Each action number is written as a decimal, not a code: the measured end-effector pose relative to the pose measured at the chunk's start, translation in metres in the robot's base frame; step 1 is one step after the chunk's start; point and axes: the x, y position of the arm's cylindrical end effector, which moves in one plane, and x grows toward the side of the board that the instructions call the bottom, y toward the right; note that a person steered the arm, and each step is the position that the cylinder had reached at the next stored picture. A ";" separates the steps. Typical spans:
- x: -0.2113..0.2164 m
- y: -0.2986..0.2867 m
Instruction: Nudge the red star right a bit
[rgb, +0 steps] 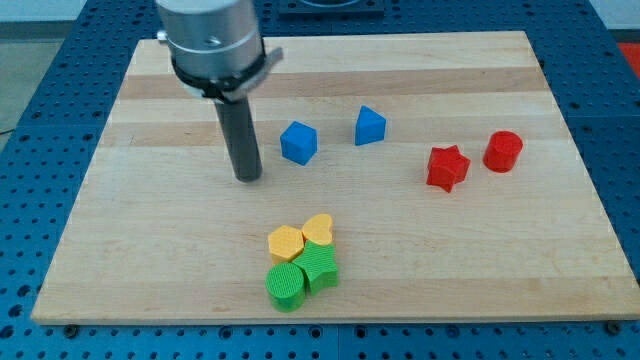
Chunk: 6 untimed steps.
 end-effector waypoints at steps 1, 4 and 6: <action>-0.029 0.055; -0.003 0.065; 0.042 0.150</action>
